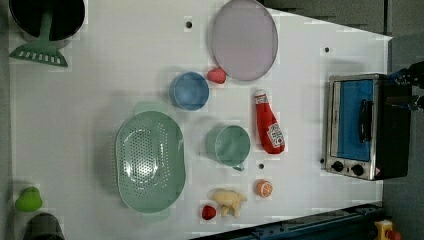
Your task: Pick Ketchup from the table and place it in strainer.
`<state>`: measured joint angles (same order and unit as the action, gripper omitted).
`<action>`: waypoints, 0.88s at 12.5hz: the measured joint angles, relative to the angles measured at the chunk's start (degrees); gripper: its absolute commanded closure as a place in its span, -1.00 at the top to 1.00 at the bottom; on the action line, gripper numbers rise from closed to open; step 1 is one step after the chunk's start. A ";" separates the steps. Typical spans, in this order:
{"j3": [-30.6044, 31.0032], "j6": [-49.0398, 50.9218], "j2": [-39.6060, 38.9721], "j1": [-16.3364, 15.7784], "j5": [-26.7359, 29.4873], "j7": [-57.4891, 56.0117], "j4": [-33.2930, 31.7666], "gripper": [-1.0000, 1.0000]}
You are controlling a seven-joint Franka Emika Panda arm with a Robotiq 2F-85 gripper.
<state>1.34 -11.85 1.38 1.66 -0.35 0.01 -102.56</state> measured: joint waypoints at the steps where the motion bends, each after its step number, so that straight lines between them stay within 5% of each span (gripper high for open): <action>1: 2.01 2.54 3.09 2.29 0.03 0.28 -3.97 0.58; 3: 2.94 6.77 9.39 4.14 0.50 0.48 -10.24 0.99; 8: 3.81 4.79 13.63 5.48 1.60 -2.05 -11.47 1.00; 11: 4.30 -0.21 13.28 5.84 1.62 -10.72 -17.51 1.00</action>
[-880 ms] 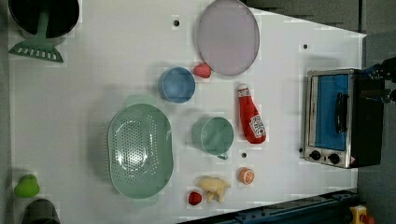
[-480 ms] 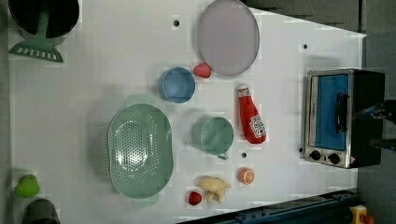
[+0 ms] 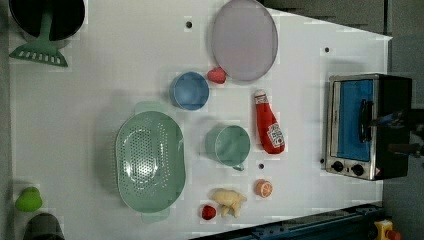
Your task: Pick Ketchup from the table and place it in strainer.
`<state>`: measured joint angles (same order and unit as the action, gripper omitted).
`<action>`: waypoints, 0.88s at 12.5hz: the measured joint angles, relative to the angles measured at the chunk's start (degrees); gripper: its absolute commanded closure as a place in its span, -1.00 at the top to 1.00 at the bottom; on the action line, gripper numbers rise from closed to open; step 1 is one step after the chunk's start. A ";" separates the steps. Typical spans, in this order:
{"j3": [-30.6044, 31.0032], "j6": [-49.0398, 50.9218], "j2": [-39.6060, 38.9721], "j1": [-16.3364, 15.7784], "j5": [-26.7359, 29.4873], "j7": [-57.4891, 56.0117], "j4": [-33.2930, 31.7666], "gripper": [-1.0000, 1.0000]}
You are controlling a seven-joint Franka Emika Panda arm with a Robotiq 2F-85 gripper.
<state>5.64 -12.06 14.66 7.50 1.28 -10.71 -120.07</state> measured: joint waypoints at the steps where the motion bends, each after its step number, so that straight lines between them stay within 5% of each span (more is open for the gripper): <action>1: -0.06 -1.26 -0.64 0.04 0.07 -4.26 -2.57 1.00; 7: 1.43 -16.65 -4.08 0.38 0.56 -29.63 -18.24 1.00; 11: 2.32 -27.67 -7.69 0.09 0.42 -39.82 -21.71 1.00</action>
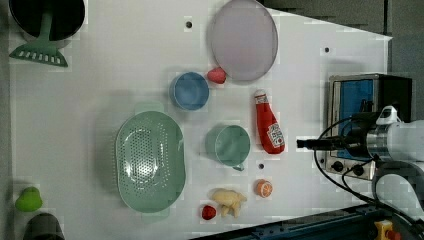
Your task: Pick Ketchup from the table and place it in strainer.
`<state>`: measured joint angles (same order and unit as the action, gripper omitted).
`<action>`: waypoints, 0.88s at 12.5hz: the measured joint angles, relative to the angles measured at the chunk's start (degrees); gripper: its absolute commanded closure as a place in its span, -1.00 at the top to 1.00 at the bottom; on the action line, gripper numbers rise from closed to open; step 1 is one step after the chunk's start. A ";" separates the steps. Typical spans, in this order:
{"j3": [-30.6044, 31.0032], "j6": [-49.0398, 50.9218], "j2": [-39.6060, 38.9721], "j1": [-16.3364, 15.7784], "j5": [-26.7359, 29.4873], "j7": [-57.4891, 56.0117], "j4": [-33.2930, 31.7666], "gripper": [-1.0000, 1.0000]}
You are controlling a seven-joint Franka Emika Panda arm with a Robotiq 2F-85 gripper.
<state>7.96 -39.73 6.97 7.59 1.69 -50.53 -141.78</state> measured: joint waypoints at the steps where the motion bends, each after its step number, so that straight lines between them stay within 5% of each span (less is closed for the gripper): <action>1: 0.38 -2.41 -1.98 0.12 -0.02 -1.59 0.56 1.00; 11: -0.06 -22.66 -23.91 -0.16 -1.47 -4.50 0.11 1.00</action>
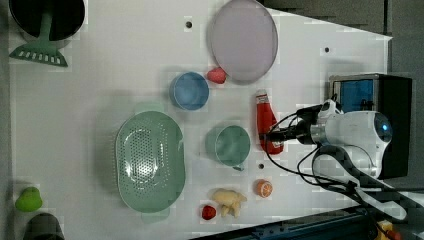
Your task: Pick Ketchup from the table and place it in strainer.
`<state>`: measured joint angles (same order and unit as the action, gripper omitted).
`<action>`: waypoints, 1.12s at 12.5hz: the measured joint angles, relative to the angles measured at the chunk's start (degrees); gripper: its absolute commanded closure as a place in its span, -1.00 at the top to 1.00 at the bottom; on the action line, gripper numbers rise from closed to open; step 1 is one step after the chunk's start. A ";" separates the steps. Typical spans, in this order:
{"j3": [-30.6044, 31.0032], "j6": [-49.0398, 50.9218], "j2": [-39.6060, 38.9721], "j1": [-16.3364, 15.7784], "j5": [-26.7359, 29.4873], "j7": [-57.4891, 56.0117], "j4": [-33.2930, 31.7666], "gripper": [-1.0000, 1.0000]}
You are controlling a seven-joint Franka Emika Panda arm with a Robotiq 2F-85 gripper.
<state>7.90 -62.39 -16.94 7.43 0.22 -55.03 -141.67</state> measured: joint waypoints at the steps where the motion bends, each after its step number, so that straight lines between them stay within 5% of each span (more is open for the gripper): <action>1: -0.24 -0.62 -1.12 -0.07 0.01 -0.28 0.00 1.00; 3: -0.10 -4.36 -3.08 0.20 -0.12 -0.48 0.22 0.92; 6: 0.13 -5.32 -3.51 0.29 -0.30 -0.53 0.22 0.21; 11: 0.07 -5.93 -2.63 0.17 -0.41 -0.78 1.34 0.20; 14: 0.03 4.64 3.71 0.17 -0.86 -0.78 1.57 0.20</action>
<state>7.93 -57.74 -13.23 7.60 -0.64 -55.81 -140.11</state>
